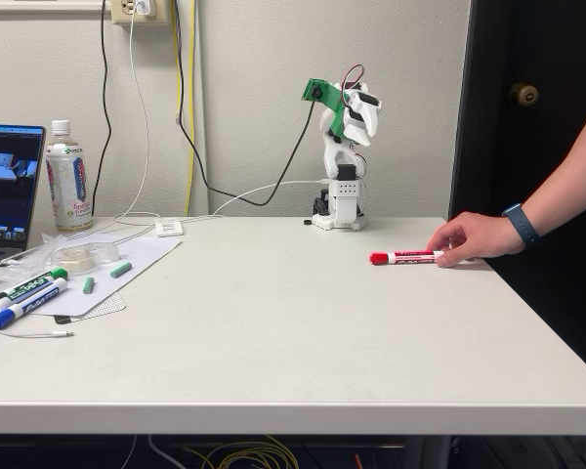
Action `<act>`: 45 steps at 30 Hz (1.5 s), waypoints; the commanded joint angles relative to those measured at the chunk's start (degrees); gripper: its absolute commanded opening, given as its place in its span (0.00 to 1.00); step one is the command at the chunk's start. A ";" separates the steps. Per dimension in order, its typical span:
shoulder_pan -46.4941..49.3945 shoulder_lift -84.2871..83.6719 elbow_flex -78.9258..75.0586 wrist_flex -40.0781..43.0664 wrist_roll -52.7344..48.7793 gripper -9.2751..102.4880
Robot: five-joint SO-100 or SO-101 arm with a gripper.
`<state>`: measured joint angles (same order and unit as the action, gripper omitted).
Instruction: Pick up the red marker.
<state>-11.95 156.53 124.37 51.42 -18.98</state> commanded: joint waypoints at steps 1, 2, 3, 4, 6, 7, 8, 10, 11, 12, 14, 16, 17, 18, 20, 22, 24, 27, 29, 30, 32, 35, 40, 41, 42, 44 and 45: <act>-0.97 -1.41 -1.49 0.09 -5.62 0.15; -1.05 -2.20 -1.76 0.35 -6.86 0.15; -1.32 -3.34 -2.11 0.79 -8.09 0.15; -1.58 -4.22 -2.29 1.23 -8.96 0.15; -2.11 -5.71 -2.46 2.55 -10.11 0.15; -2.20 -5.98 -2.46 3.16 -10.81 0.15; -2.29 -6.15 -2.64 3.96 -11.34 0.15; -2.29 -7.03 -3.87 6.94 -12.66 0.15; -2.29 -7.65 -4.57 8.17 -13.45 0.15; -2.29 -8.61 -5.54 9.40 -14.24 0.15; -2.29 -11.07 -8.09 12.39 -16.44 0.15; -2.29 -13.36 -10.37 14.50 -18.11 0.15; -2.29 -14.24 -11.34 15.21 -18.63 0.15; -2.29 -15.21 -12.39 16.00 -19.34 0.15; -2.20 -16.88 -14.15 17.05 -19.95 0.15; -2.11 -19.51 -16.44 18.28 -20.30 0.15; -2.02 -22.85 -19.07 19.95 -20.39 0.15; -2.11 -28.21 -23.03 23.03 -20.39 0.15; -2.20 -31.03 -24.26 24.87 -20.04 0.15; -2.29 -31.99 -24.26 25.40 -19.95 0.15; -2.29 -33.75 -24.26 26.37 -19.95 0.15; -2.99 -36.56 -24.26 27.25 -19.95 0.15; -4.57 -40.52 -24.26 27.69 -17.93 0.15; -4.75 -41.22 -24.26 27.77 -17.14 0.15; -5.10 -41.92 -24.26 27.77 -16.26 0.15; -5.80 -43.51 -24.26 27.60 -13.97 0.15; -6.15 -44.30 -24.26 27.33 -12.30 0.15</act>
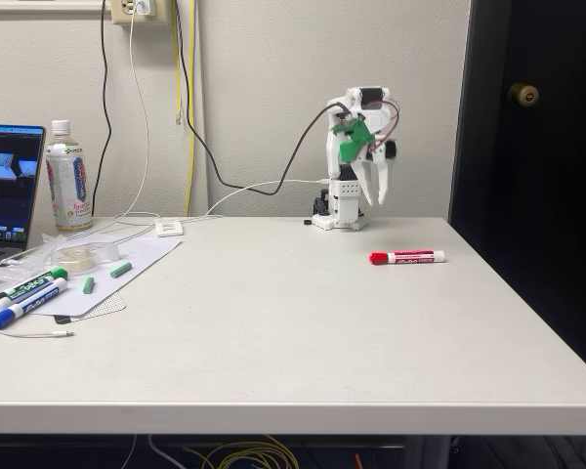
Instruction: Pick up the red marker.
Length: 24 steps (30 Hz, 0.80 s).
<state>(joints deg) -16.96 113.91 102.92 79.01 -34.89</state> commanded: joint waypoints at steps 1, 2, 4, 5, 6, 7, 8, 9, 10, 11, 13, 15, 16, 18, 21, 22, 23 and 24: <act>-1.49 -2.55 -2.81 -0.62 5.63 0.15; -1.85 -3.34 -2.81 -0.79 7.12 0.15; -2.55 -5.19 -2.81 -0.79 10.28 0.15; -2.90 -6.24 -2.81 -0.88 11.87 0.15; -3.34 -7.29 -2.81 -0.97 13.18 0.15; -3.69 -8.35 -2.81 -1.14 14.50 0.15; -4.04 -9.32 -2.81 -1.41 15.64 0.15; -4.31 -10.02 -2.46 -1.93 16.79 0.15; -4.66 -10.72 -2.02 -2.64 17.93 0.15; -5.01 -11.34 -1.67 -3.25 18.90 0.16; -5.71 -12.66 -1.23 -4.13 20.83 0.17; -6.50 -14.06 -1.05 -4.75 22.76 0.20; -6.86 -14.85 -1.05 -5.10 23.73 0.21; -7.47 -16.17 -1.05 -5.89 25.05 0.22; -8.17 -17.84 -0.79 -7.56 26.81 0.23; -8.26 -18.37 -0.53 -8.17 27.25 0.24; -8.35 -18.90 -0.09 -8.88 27.60 0.25; -8.44 -19.34 0.35 -9.84 28.04 0.25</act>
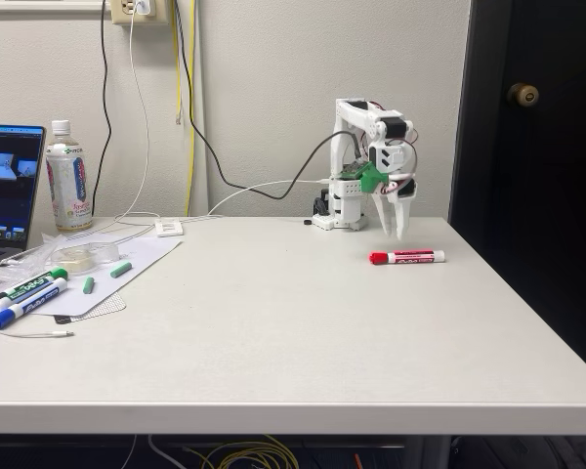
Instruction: Pick up the red marker.
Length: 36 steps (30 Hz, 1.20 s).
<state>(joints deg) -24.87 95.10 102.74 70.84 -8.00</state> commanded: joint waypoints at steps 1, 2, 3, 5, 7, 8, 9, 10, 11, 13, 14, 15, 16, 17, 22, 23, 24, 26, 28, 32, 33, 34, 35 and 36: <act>-0.62 -0.88 1.23 -2.64 1.49 0.26; -0.70 -1.05 1.85 -3.52 1.76 0.26; -0.70 -1.23 2.46 -4.31 1.85 0.26; -0.88 -1.49 3.34 -5.63 2.37 0.27; -1.05 -2.29 3.52 -6.15 2.72 0.27; -1.14 -2.72 3.52 -6.33 2.90 0.27; -1.32 -3.08 3.52 -6.50 3.08 0.27; -1.49 -3.34 3.69 -6.68 3.25 0.27; -1.67 -3.60 3.96 -6.94 3.34 0.27; -1.93 -3.87 4.92 -8.26 3.78 0.27; -2.11 -3.96 5.54 -9.05 3.96 0.27; -2.20 -4.13 6.24 -9.84 4.04 0.27; -2.29 -4.31 6.77 -10.63 4.04 0.27; -2.37 -4.48 7.21 -11.34 4.04 0.27; -2.64 -5.36 7.47 -11.69 4.39 0.27; -2.64 -5.54 7.47 -11.69 5.01 0.27; -2.81 -5.89 7.47 -11.69 5.36 0.27; -3.08 -6.68 7.47 -11.87 5.45 0.26; -3.34 -6.86 7.56 -12.04 5.45 0.26; -4.04 -7.03 8.70 -13.62 5.54 0.25; -4.04 -7.03 8.88 -13.89 5.63 0.24; -4.13 -7.03 8.88 -13.97 5.63 0.24; -4.13 -7.03 8.96 -14.06 5.71 0.23; -4.22 -6.94 9.05 -14.33 6.06 0.21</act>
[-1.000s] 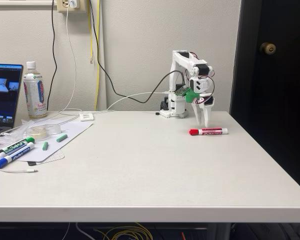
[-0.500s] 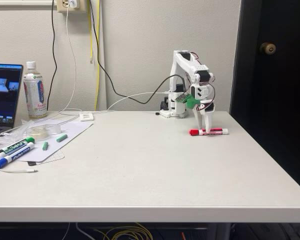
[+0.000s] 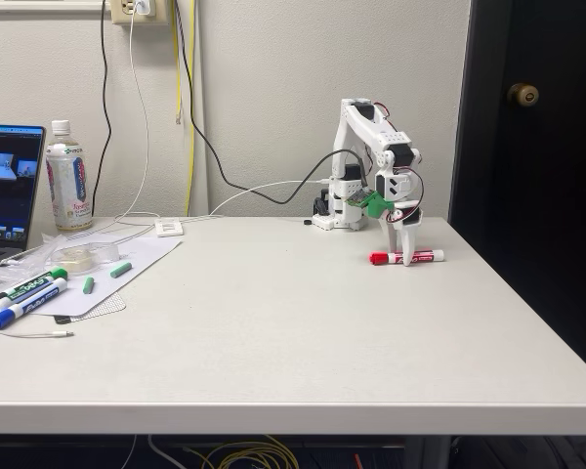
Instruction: Pick up the red marker.
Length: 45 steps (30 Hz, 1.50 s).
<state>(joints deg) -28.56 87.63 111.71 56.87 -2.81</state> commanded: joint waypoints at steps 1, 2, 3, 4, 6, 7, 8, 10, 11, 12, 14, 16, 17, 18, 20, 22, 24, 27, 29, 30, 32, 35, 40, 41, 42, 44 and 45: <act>-0.62 0.53 0.18 -0.88 1.14 0.19; -0.79 0.53 0.26 -1.32 1.32 0.17; -0.79 0.53 0.26 -1.41 1.32 0.17; -0.79 0.62 0.26 -1.49 1.32 0.16; -0.70 0.97 0.26 -1.49 1.32 0.16; -0.62 1.23 0.26 -1.49 1.23 0.15; -0.53 1.49 0.26 -1.58 1.23 0.14; -0.53 2.20 0.26 -2.29 1.32 0.11; -0.53 2.55 0.26 -2.55 1.32 0.10; -0.53 3.08 0.26 -2.90 1.32 0.08; -0.35 4.39 0.26 -2.99 1.05 0.08; 0.00 6.15 0.26 -2.99 0.79 0.08; 0.18 7.21 0.26 -2.99 0.70 0.08; 0.35 8.35 0.26 -3.08 0.70 0.08; 0.88 11.07 0.26 -3.43 0.62 0.08; 1.67 14.68 0.26 -3.60 0.53 0.08; 2.99 18.98 0.26 -3.52 0.53 0.08; 5.80 25.93 0.18 -2.55 0.18 0.08; 8.17 30.67 0.18 -2.46 -0.09 0.08; 9.40 32.96 0.18 -2.81 -0.09 0.08; 12.04 36.74 -0.18 -3.52 -0.79 0.08; 15.38 41.13 -0.18 -6.06 -3.43 0.08; 20.04 45.79 -0.35 -9.58 -5.01 0.08; 21.01 46.32 -0.35 -10.20 -4.92 0.08; 21.80 46.76 -0.44 -10.99 -4.92 0.08; 23.12 47.37 -0.44 -12.13 -4.83 0.09; 23.64 47.55 -0.44 -12.57 -4.83 0.09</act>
<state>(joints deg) -6.59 132.71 112.32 46.49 -7.38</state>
